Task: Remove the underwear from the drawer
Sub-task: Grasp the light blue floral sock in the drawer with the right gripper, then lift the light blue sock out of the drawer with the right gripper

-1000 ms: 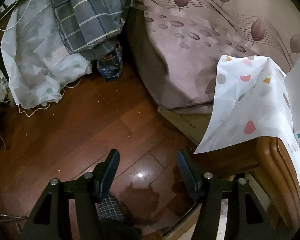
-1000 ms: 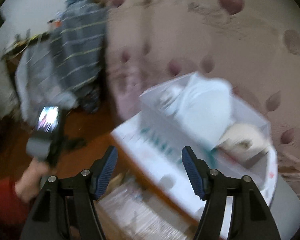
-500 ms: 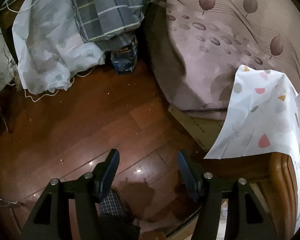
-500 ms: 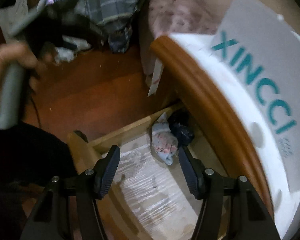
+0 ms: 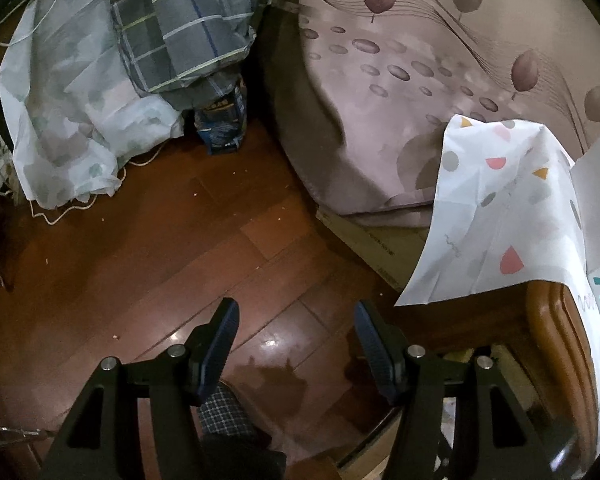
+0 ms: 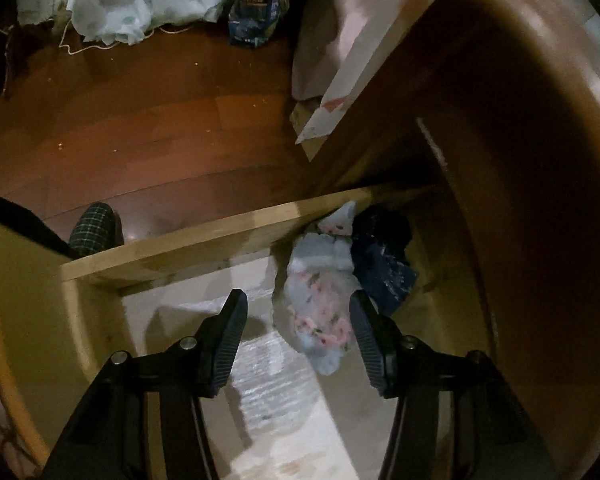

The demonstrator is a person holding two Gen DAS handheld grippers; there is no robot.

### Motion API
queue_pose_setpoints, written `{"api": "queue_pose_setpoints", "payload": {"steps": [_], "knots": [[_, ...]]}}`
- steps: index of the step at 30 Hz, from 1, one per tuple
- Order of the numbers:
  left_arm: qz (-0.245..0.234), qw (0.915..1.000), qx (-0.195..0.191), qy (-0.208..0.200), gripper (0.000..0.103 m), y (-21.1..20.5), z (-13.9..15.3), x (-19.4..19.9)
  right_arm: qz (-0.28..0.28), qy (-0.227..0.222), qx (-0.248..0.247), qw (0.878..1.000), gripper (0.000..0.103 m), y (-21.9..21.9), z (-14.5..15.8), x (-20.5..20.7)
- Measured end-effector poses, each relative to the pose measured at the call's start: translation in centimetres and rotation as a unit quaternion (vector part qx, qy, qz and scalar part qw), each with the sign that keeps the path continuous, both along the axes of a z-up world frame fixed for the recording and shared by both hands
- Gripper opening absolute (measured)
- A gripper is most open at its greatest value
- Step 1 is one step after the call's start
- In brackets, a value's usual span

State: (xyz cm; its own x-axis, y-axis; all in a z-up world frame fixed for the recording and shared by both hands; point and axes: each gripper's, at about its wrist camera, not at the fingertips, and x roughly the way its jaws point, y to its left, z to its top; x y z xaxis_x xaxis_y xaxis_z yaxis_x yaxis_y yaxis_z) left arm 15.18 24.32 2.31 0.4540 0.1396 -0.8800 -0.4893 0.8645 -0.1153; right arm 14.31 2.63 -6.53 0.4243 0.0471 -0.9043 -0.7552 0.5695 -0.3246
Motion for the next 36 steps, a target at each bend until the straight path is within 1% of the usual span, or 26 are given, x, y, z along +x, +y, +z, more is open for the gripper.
{"api": "queue_pose_setpoints", "payload": {"steps": [5,13,15,18,20,25,31,36], "knots": [[-0.006,1.0000,-0.004,0.004,0.062,-0.3,-0.2,0.1,0.000,0.002,-0.011,1.000,0.049,0.7,-2.1,1.3],[-0.023,0.9997,-0.002,0.005,0.062,-1.1,-0.2,0.1,-0.014,0.010,-0.020,1.000,0.049,0.4,-4.2,3.0],[-0.026,0.9996,0.000,0.007,0.062,-1.2,-0.2,0.2,-0.023,0.021,-0.021,0.999,0.045,0.2,-5.0,3.3],[-0.027,0.9996,-0.002,0.009,0.062,-1.4,-0.4,0.2,-0.039,0.034,0.000,0.999,0.041,-0.4,-4.9,3.6],[-0.028,0.9995,-0.002,0.011,0.062,-1.4,-0.4,0.3,-0.048,0.044,0.006,0.998,0.036,-1.0,-4.8,3.7],[-0.032,0.9994,0.002,0.011,0.062,-1.5,-0.4,0.3,-0.061,0.070,0.012,0.996,0.031,-2.4,-4.7,2.8],[-0.041,0.9990,0.005,0.016,0.062,-2.3,-0.8,0.5,-0.068,0.092,-0.009,0.993,0.027,-5.3,-5.0,1.1],[-0.057,0.9980,0.015,0.023,0.062,-3.4,-1.2,0.8,-0.084,0.101,-0.023,0.991,0.023,-7.7,-4.4,-0.1]]}}
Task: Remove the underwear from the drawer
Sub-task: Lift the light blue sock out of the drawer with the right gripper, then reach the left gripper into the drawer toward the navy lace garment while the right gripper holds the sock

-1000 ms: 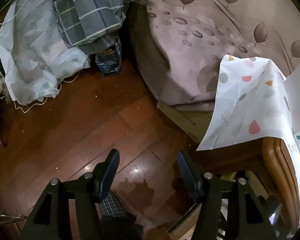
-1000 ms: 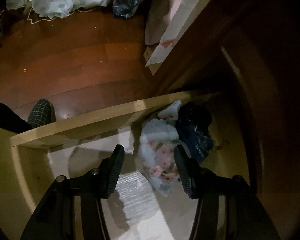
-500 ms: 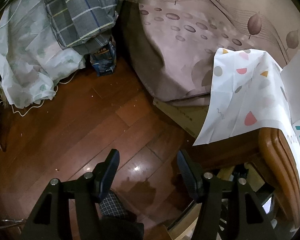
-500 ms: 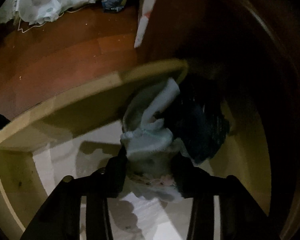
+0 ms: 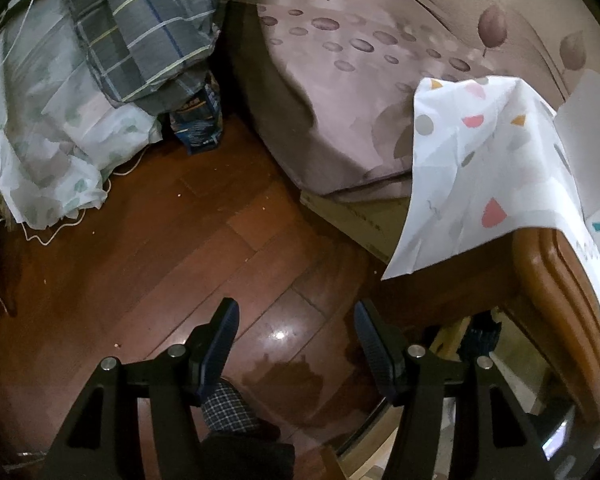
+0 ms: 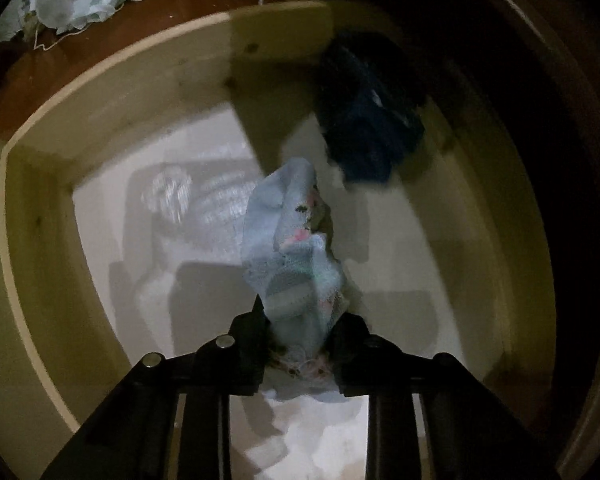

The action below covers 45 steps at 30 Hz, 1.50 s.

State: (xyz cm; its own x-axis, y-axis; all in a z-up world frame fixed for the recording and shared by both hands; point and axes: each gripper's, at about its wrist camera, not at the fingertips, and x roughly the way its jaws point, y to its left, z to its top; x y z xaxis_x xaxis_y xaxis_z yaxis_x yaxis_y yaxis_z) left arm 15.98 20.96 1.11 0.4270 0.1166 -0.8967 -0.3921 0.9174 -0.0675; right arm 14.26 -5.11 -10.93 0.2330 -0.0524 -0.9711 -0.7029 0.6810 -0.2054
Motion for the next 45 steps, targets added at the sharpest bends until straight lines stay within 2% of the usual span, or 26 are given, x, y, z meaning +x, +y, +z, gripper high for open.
{"api": "queue_pose_setpoints", "payload": {"steps": [5,9,13,16,20,24,28,30,34,37,39,45], "knots": [[-0.006,0.9999,0.009,0.007,0.062,-0.6,-0.5,0.3,-0.019,-0.011,0.001,1.000,0.020,-1.8,1.7,-1.3],[-0.014,0.9997,0.014,0.014,0.062,-1.3,-1.0,0.6,-0.040,-0.028,0.019,0.999,0.020,-2.7,4.0,-2.3],[-0.025,0.9993,0.024,0.017,0.062,-2.2,-1.2,0.7,-0.077,-0.045,0.052,0.995,0.020,-4.1,6.2,-3.6],[-0.039,0.9985,0.034,0.018,0.062,-3.1,-1.4,0.9,-0.119,-0.063,0.087,0.987,0.020,-5.1,7.5,-4.8],[-0.061,0.9974,0.036,0.016,0.062,-4.2,-1.7,1.0,-0.186,-0.080,0.141,0.969,0.020,-8.0,8.7,-5.4],[-0.101,0.9942,0.034,0.011,0.062,-6.0,-1.9,1.0,-0.260,-0.098,0.187,0.942,0.020,-10.5,9.1,-7.0],[-0.156,0.9871,0.037,0.008,0.062,-8.5,-2.4,0.5,-0.313,-0.106,0.227,0.916,0.020,-12.6,9.3,-8.2],[-0.186,0.9809,0.058,0.002,0.062,-10.0,-2.4,0.1,-0.332,-0.110,0.246,0.904,0.020,-13.7,9.9,-8.5],[-0.241,0.9681,0.070,-0.006,0.062,-12.6,-2.7,-0.6,-0.346,-0.130,0.267,0.890,0.020,-15.5,11.6,-9.2],[-0.274,0.9560,0.105,-0.011,0.062,-14.8,-3.1,-0.9,-0.361,-0.139,0.276,0.880,0.020,-16.6,12.2,-10.2],[-0.302,0.9423,0.143,-0.017,0.062,-16.5,-3.4,-1.5,-0.372,-0.143,0.280,0.874,0.020,-17.2,12.4,-10.6],[-0.373,0.9077,0.192,-0.015,0.062,-19.6,-5.1,-2.9,-0.409,-0.152,0.294,0.850,0.021,-19.5,12.7,-11.4]]}}
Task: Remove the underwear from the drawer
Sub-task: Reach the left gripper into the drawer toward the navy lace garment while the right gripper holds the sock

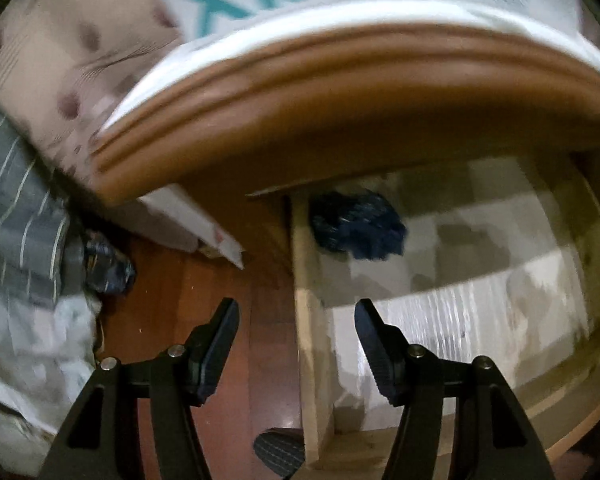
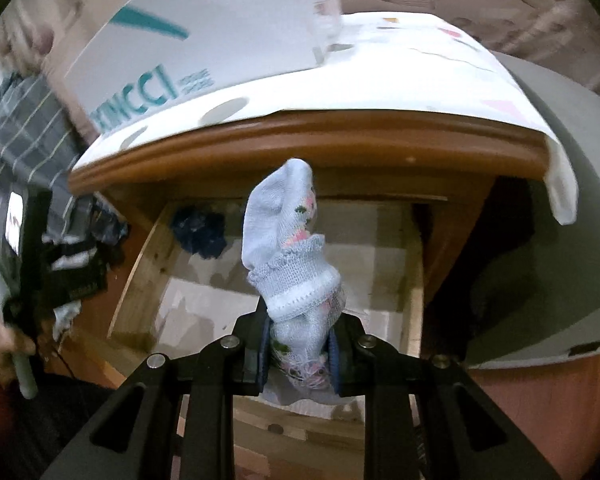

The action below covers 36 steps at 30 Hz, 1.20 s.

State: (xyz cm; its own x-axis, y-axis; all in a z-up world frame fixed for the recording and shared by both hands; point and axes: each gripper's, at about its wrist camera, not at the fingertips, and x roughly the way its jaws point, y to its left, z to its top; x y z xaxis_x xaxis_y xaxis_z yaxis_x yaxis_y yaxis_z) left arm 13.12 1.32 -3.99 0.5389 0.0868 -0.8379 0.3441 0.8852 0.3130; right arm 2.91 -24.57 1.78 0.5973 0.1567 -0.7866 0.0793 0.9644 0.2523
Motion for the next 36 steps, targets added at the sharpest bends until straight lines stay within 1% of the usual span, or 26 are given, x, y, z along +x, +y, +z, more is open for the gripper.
{"api": "queue_pose_setpoints", "payload": {"steps": [2,3,4,6,8,10,11,12,13,14,15,17,19,22,23,24,26,27,28,31,33,34,35,36], "knots": [[-0.027,0.9992,0.031,-0.003,0.062,-1.1,-0.8,-0.5,-0.013,-0.004,0.013,1.000,0.021,-0.8,0.2,-0.3],[-0.034,0.9987,0.039,-0.004,0.062,-1.5,-0.9,-0.6,-0.016,-0.007,0.019,1.000,0.021,-1.1,0.3,-0.3],[-0.047,0.9975,0.052,-0.005,0.062,-2.0,-1.3,-0.7,-0.020,-0.008,0.019,1.000,0.021,-1.3,0.4,-0.3],[-0.064,0.9958,0.066,-0.005,0.062,-2.5,-1.7,-0.6,-0.021,-0.010,0.016,1.000,0.021,-1.7,0.4,-0.4],[-0.084,0.9921,0.093,-0.014,0.062,-3.1,-2.1,-0.6,-0.024,-0.010,0.015,1.000,0.021,-2.0,0.4,-0.5],[-0.112,0.9839,0.135,-0.033,0.062,-3.7,-2.7,-1.0,-0.029,-0.009,0.023,0.999,0.021,-2.4,0.5,-0.6],[-0.134,0.9758,0.166,-0.047,0.062,-4.1,-3.2,-1.3,-0.033,-0.011,0.027,0.999,0.021,-2.6,0.6,-0.6],[-0.145,0.9706,0.184,-0.055,0.062,-4.3,-3.4,-1.4,-0.033,-0.012,0.029,0.999,0.021,-2.8,0.7,-0.6],[-0.168,0.9590,0.218,-0.069,0.062,-4.6,-4.0,-1.8,-0.035,-0.014,0.030,0.999,0.021,-2.9,0.8,-0.8],[-0.184,0.9495,0.241,-0.082,0.062,-4.8,-4.5,-2.1,-0.037,-0.016,0.031,0.999,0.021,-2.9,0.9,-0.7],[-0.206,0.9343,0.273,-0.100,0.062,-5.1,-5.1,-2.6,-0.036,-0.017,0.035,0.999,0.021,-3.0,0.9,-0.7],[-0.249,0.9075,0.316,-0.121,0.062,-5.4,-6.1,-3.3,-0.037,-0.015,0.036,0.999,0.021,-2.9,0.9,-0.6],[-0.274,0.8858,0.349,-0.136,0.062,-5.4,-6.9,-3.6,-0.035,-0.012,0.038,0.999,0.021,-2.8,0.8,-0.6],[-0.299,0.8603,0.385,-0.149,0.062,-5.3,-7.9,-3.2,-0.034,-0.012,0.040,0.999,0.021,-2.9,0.8,-0.6],[-0.314,0.8464,0.402,-0.153,0.062,-5.2,-8.5,-3.2,-0.034,-0.012,0.042,0.998,0.021,-2.9,0.8,-0.7],[-0.325,0.8361,0.414,-0.155,0.062,-5.2,-9.1,-3.2,-0.034,-0.012,0.043,0.998,0.021,-2.9,0.8,-0.7],[-0.356,0.8102,0.438,-0.159,0.062,-5.2,-10.4,-3.4,-0.034,-0.012,0.042,0.998,0.021,-3.0,0.7,-0.6],[-0.367,0.7999,0.446,-0.162,0.062,-5.3,-10.9,-3.6,-0.034,-0.011,0.043,0.998,0.021,-3.0,0.7,-0.6],[-0.378,0.7913,0.452,-0.166,0.062,-5.4,-11.4,-3.5,-0.032,-0.010,0.044,0.998,0.021,-3.0,0.6,-0.5],[-0.388,0.7831,0.459,-0.160,0.062,-5.6,-12.1,-3.1,-0.030,-0.008,0.046,0.998,0.021,-3.0,0.6,-0.5],[-0.394,0.7761,0.463,-0.167,0.061,-5.6,-12.4,-2.9,-0.030,-0.007,0.047,0.998,0.021,-3.1,0.5,-0.4],[-0.398,0.7750,0.463,-0.164,0.060,-5.6,-12.6,-2.7,-0.029,-0.007,0.047,0.998,0.021,-3.1,0.5,-0.4],[-0.402,0.7739,0.463,-0.160,0.055,-5.6,-12.7,-2.5,-0.028,-0.006,0.048,0.998,0.021,-3.1,0.5,-0.4],[-0.408,0.7705,0.465,-0.156,0.045,-5.5,-13.0,-2.2,-0.028,-0.005,0.049,0.998,0.021,-3.1,0.5,-0.4]]}}
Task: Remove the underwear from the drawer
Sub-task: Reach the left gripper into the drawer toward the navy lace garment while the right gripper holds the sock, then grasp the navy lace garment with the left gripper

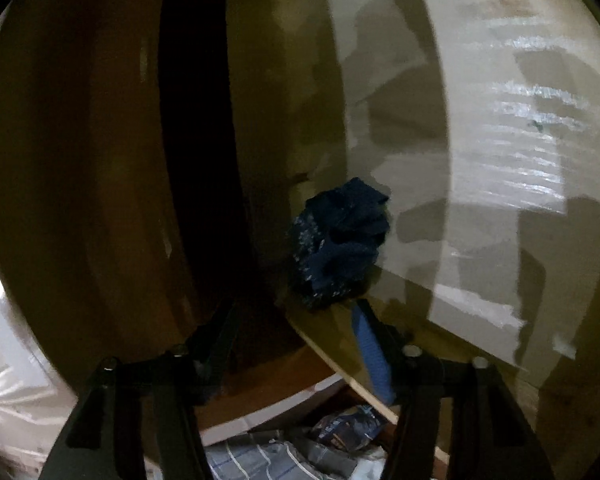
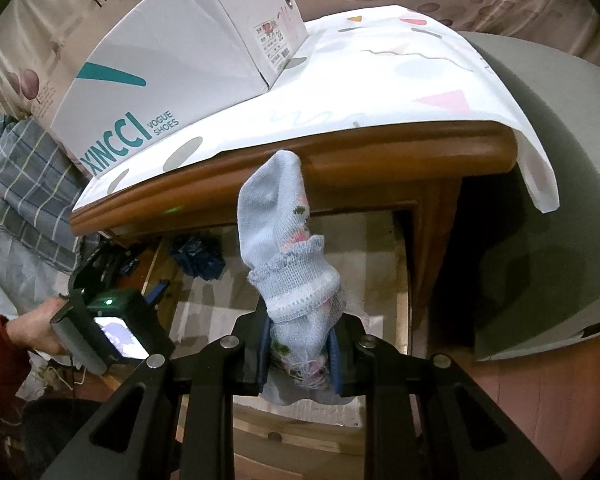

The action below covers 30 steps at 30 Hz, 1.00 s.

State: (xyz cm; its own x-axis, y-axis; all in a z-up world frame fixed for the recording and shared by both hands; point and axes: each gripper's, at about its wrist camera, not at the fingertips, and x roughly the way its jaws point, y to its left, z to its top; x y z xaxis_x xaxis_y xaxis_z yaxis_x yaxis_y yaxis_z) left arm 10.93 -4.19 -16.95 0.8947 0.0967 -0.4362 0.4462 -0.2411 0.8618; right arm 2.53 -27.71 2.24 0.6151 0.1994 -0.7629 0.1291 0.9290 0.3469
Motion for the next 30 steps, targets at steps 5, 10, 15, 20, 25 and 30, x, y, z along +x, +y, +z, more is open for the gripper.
{"api": "queue_pose_setpoints", "payload": {"steps": [5,10,15,20,25,30], "knots": [[-0.024,0.9995,0.022,0.006,0.041,0.3,-1.0,1.1,0.000,0.004,0.004,1.000,0.021,-0.2,-0.1,0.2],[-0.050,0.9975,0.049,-0.004,0.041,0.1,-1.7,2.0,0.001,0.007,0.009,1.000,0.021,-0.2,-0.2,0.3],[-0.068,0.9960,0.057,-0.001,0.040,0.0,-2.4,3.0,0.008,0.008,0.010,1.000,0.021,0.0,-0.3,0.3],[-0.076,0.9949,0.067,0.003,0.040,0.3,-3.6,3.9,0.006,0.008,0.013,1.000,0.021,-0.2,-0.3,0.3],[-0.078,0.9939,0.077,0.011,0.040,-0.7,-4.1,6.1,0.008,0.010,0.015,1.000,0.021,-0.1,-0.3,0.3],[-0.067,0.9949,0.069,0.031,0.030,-1.6,-4.6,6.5,0.012,0.013,0.018,1.000,0.021,0.0,-0.6,0.6]]}}
